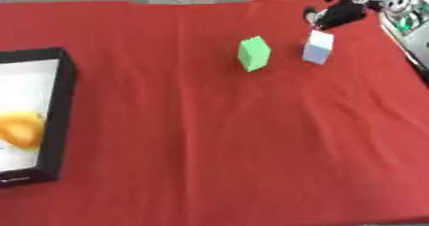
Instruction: Pick up the objects with one hand, pass them to the other hand, and then place them into the box on the other side of the table.
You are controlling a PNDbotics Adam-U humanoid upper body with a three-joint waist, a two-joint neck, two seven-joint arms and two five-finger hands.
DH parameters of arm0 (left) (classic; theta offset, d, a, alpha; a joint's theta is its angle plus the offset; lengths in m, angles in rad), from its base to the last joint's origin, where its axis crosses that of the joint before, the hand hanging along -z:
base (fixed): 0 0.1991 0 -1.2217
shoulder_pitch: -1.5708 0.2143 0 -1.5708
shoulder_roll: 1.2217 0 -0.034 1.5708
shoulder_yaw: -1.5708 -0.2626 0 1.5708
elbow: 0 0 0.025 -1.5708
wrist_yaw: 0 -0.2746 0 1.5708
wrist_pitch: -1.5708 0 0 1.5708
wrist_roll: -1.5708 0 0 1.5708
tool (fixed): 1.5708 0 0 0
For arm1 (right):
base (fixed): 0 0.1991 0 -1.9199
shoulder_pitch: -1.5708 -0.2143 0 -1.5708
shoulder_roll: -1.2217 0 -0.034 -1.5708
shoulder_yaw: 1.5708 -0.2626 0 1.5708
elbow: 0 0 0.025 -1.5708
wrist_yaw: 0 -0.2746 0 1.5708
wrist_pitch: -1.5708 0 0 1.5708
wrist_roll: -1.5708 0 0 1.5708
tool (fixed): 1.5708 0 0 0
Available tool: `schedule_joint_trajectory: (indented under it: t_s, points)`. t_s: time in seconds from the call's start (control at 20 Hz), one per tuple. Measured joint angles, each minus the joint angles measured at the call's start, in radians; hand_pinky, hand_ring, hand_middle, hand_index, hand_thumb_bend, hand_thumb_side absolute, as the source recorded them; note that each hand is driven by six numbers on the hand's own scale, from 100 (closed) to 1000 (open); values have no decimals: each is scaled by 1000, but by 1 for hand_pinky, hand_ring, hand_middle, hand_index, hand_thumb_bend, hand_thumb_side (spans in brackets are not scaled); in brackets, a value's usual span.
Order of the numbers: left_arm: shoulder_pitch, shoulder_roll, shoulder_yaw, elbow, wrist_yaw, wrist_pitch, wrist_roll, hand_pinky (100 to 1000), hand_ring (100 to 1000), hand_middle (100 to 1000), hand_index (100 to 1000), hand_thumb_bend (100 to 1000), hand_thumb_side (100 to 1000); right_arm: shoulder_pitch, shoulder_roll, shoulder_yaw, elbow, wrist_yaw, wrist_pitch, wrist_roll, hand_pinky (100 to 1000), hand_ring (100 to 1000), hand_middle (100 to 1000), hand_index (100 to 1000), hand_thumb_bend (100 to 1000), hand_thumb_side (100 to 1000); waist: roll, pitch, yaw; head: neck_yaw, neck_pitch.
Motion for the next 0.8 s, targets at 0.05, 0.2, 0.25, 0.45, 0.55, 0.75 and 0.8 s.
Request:
schedule_joint_trajectory:
  t_s: [0.05, 0.2, 0.25, 0.45, 0.55, 0.75, 0.8]
  points:
    - [0, 0, 0, 0, 0, 3, 0, 876, 774, 750, 807, 100, 842, -5, -1, -4, 21, 12, -11, 29, 908, 906, 888, 921, 112, 256, -1, 0, 0, 0, -1]
    - [0, 0, 0, 0, 0, 12, 0, 876, 774, 750, 806, 100, 843, -15, -4, -13, 75, 31, -43, 107, 914, 906, 876, 929, 168, 278, -3, 3, 0, 0, -3]
    - [0, 0, 0, 0, 0, 15, 0, 876, 774, 749, 806, 100, 844, -19, -5, -15, 90, 37, -53, 130, 916, 908, 876, 929, 189, 284, -3, 3, 0, 0, -3]
    - [0, 0, 0, 0, 1, 26, -1, 875, 773, 746, 805, 100, 845, -29, -5, -17, 140, 86, -80, 199, 924, 916, 882, 930, 235, 315, -2, 5, 0, -2, -4]
    - [0, 0, -1, 0, 2, 29, -1, 875, 773, 744, 804, 100, 846, -34, -5, -17, 160, 112, -90, 221, 929, 920, 887, 934, 251, 315, -2, 5, 0, -5, -7]
    - [0, 0, -3, 0, 4, 37, -1, 875, 773, 742, 804, 100, 848, -37, -5, -17, 184, 159, -107, 244, 936, 921, 895, 940, 317, 264, -2, 8, 1, -7, -8]
    - [0, 0, -4, 0, 4, 38, -1, 875, 773, 742, 803, 100, 848, -37, -5, -17, 188, 172, -109, 245, 938, 923, 896, 941, 331, 253, -2, 10, 1, -8, -8]
